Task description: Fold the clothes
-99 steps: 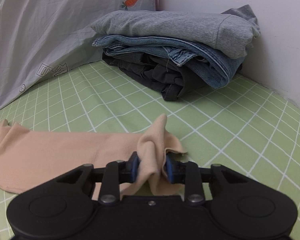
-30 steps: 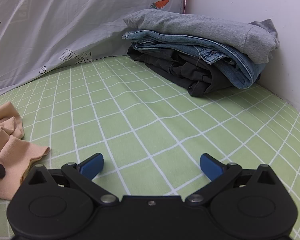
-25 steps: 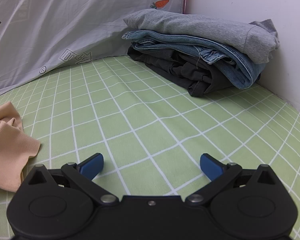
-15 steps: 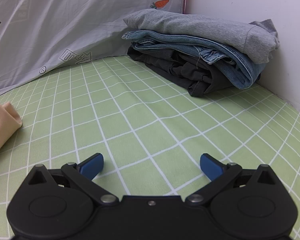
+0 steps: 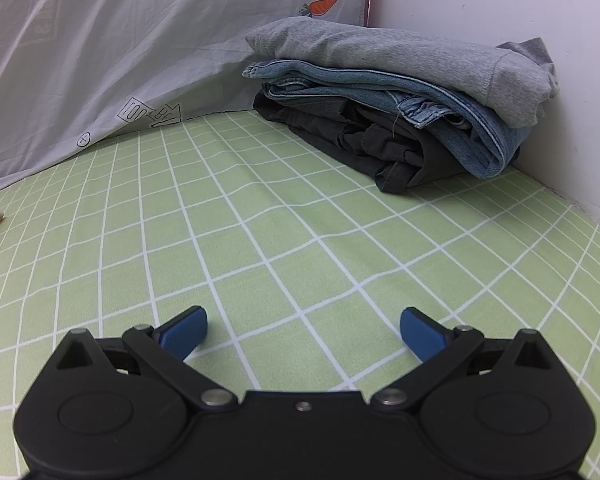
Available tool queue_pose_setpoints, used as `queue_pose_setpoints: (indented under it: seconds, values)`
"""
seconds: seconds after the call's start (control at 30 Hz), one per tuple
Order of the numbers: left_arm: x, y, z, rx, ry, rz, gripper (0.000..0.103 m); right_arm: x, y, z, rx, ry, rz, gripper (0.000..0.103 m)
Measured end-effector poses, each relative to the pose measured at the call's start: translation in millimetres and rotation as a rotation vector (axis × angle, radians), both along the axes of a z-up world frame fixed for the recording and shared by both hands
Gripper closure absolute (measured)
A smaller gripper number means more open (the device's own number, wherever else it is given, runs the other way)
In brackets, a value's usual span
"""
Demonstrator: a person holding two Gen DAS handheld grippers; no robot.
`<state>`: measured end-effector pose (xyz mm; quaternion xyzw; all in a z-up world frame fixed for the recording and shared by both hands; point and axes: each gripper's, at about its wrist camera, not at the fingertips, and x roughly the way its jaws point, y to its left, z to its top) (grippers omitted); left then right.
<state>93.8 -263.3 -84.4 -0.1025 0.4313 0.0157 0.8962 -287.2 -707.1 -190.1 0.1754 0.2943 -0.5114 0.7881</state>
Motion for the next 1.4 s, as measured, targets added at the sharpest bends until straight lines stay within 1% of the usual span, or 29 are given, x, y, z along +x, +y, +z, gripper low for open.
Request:
queue_pose_setpoints:
  seconds: [0.07,0.13,0.2,0.3,0.37,0.4,0.43,0.5,0.53,0.57,0.6,0.67,0.73,0.83,0.9,0.97,1.07,1.17,1.3,1.37,1.4]
  values:
    - [-15.0,3.5,-14.1,0.012,0.052,-0.060,0.070,2.1,-0.5,1.3,0.013,0.009,-0.015,0.000]
    - [-37.6,-6.3,-31.0,0.036,0.104,-0.150,0.066,5.5,-0.3,3.9,0.038,0.020,-0.026,0.000]
    - [-63.3,-21.5,-47.8,0.056,0.145,-0.255,0.065,9.7,3.0,6.9,0.061,0.031,0.003,0.001]
    - [-102.4,-47.6,-69.6,0.091,0.188,-0.426,0.063,18.0,22.7,13.1,0.061,0.058,0.111,0.012]
    - [-125.2,-59.2,-76.5,0.115,0.196,-0.526,0.062,23.6,39.6,18.5,0.070,0.064,0.181,0.021]
    - [-134.3,-61.3,-77.3,0.121,0.195,-0.565,0.062,25.5,49.3,21.9,0.076,0.057,0.214,0.028]
    - [-142.1,-60.8,-76.6,0.124,0.192,-0.599,0.062,27.1,59.3,25.3,0.080,0.045,0.246,0.032]
    - [-156.3,-57.2,-75.0,0.134,0.184,-0.644,0.058,31.0,80.2,33.8,0.088,0.033,0.316,0.037]
    - [-163.2,-55.0,-74.2,0.140,0.180,-0.664,0.055,32.7,90.4,38.3,0.090,0.029,0.355,0.042]
    - [-168.8,-52.4,-74.5,0.151,0.180,-0.677,0.052,34.1,100.1,42.4,0.090,0.026,0.390,0.047]
    - [-173.3,-49.7,-75.8,0.164,0.185,-0.686,0.051,35.4,109.5,46.2,0.089,0.024,0.423,0.052]
    - [-180.1,-42.7,-79.8,0.185,0.207,-0.702,0.051,37.5,127.4,53.8,0.086,0.019,0.484,0.057]
    - [-185.4,-31.5,-81.3,0.178,0.220,-0.712,0.050,38.8,142.8,61.1,0.080,0.012,0.533,0.062]
    - [-190.0,-22.2,-81.7,0.175,0.234,-0.712,0.042,38.2,158.8,63.8,0.087,0.013,0.574,0.062]
    - [-192.6,-16.1,-82.7,0.171,0.241,-0.703,0.031,36.8,167.2,61.9,0.097,0.021,0.591,0.062]
    - [-194.0,-9.9,-82.1,0.158,0.244,-0.691,0.028,35.4,175.5,59.9,0.107,0.029,0.607,0.063]
    - [-198.3,-8.3,-79.8,0.170,0.231,-0.697,0.025,33.2,188.0,57.0,0.122,0.041,0.631,0.063]
    - [-200.6,-7.7,-79.3,0.177,0.224,-0.701,0.022,31.1,200.5,54.0,0.138,0.053,0.656,0.067]
    - [-200.7,-7.2,-79.4,0.180,0.223,-0.704,0.020,28.2,206.3,50.9,0.163,0.052,0.667,0.078]
    - [-200.1,-8.1,-79.0,0.183,0.224,-0.705,0.019,27.2,206.3,49.9,0.177,0.043,0.663,0.086]
    - [-199.7,-8.4,-78.8,0.184,0.224,-0.705,0.018,26.5,206.4,49.9,0.182,0.037,0.661,0.093]
